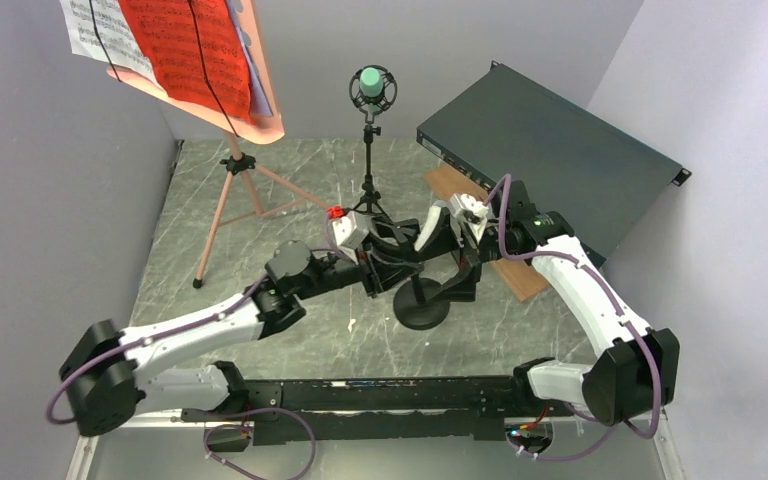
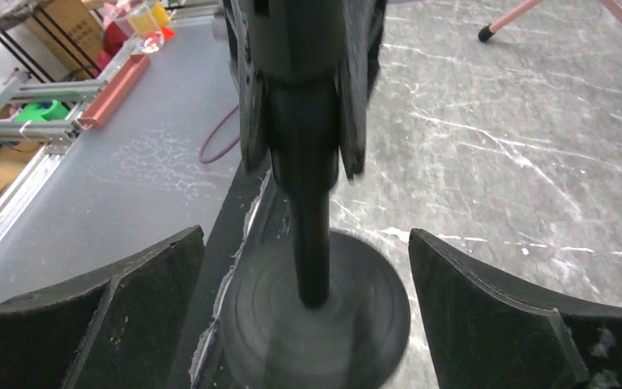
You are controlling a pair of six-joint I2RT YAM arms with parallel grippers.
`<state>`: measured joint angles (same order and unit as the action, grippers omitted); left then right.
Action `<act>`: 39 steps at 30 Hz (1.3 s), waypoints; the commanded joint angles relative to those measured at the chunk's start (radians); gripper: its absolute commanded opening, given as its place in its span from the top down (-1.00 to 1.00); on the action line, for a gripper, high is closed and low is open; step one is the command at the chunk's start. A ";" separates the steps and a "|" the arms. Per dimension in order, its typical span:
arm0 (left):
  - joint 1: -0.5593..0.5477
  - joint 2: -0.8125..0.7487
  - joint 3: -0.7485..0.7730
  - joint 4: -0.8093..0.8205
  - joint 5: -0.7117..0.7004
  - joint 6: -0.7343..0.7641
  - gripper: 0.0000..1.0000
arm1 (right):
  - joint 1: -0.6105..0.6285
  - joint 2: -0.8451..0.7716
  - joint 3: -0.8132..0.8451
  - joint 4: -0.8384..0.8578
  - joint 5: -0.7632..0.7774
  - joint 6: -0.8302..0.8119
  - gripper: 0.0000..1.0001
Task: Pack up the instrument practice props
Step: Unscrew the knob on the microphone stand, then place the microphone stand at the center of the board.
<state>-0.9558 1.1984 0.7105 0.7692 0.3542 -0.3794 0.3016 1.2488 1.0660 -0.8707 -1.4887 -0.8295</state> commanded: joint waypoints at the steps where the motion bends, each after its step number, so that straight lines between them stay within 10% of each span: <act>1: 0.017 -0.225 0.047 -0.296 -0.072 0.081 1.00 | -0.009 -0.042 0.033 0.013 0.054 0.014 -1.00; 12: 0.033 -0.504 0.231 -1.208 -0.748 0.187 1.00 | -0.096 -0.091 -0.011 -0.053 0.138 -0.112 -1.00; 23: 0.059 -0.624 0.170 -1.085 -1.400 0.596 1.00 | -0.146 -0.101 -0.055 -0.085 0.153 -0.219 -1.00; 31: 0.257 -0.535 0.165 -0.951 -1.282 0.781 1.00 | -0.147 -0.102 -0.058 -0.094 0.150 -0.238 -1.00; 39: 1.083 -0.375 0.213 -0.947 -0.736 0.426 1.00 | -0.173 -0.136 -0.076 -0.085 0.149 -0.233 -1.00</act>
<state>-0.1844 0.8242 0.8696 -0.2676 -0.6640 0.2291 0.1459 1.1488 1.0004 -0.9607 -1.3163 -1.0294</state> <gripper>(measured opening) 0.287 0.997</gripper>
